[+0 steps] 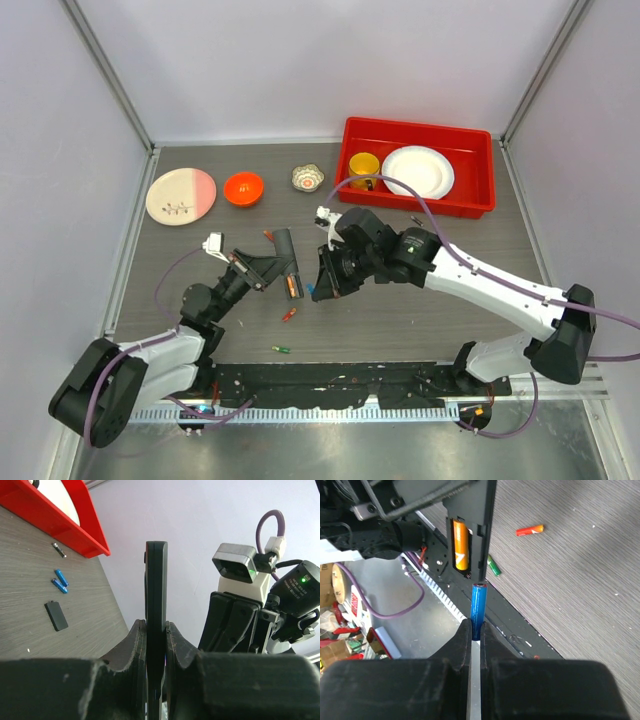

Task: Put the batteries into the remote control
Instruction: Load the battery into the remote control.

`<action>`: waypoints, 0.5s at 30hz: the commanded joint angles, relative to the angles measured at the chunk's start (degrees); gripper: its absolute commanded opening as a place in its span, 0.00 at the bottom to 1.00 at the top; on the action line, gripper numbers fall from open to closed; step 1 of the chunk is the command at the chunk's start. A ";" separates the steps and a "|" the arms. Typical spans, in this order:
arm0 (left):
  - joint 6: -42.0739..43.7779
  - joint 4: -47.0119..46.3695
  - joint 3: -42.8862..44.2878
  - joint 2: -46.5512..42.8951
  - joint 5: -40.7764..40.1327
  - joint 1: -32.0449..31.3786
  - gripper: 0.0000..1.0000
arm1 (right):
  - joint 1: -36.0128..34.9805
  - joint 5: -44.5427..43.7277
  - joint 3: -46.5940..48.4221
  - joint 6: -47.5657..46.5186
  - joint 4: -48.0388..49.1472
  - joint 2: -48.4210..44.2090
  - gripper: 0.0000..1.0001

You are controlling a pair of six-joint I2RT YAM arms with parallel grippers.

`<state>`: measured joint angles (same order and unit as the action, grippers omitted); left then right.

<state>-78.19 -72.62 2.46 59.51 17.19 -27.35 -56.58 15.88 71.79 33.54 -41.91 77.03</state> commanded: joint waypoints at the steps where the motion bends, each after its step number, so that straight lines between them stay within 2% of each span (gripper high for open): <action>1: 0.67 -3.85 0.62 -1.49 1.27 0.02 0.00 | -0.29 2.14 2.30 3.37 7.89 1.36 0.01; 15: 3.75 8.98 0.53 -11.42 -1.19 0.02 0.00 | -1.17 3.28 2.65 7.07 12.11 4.97 0.01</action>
<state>-75.81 -65.60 2.44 51.03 16.91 -27.29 -57.32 18.85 71.90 39.27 -32.93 81.78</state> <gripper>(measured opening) 0.183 0.074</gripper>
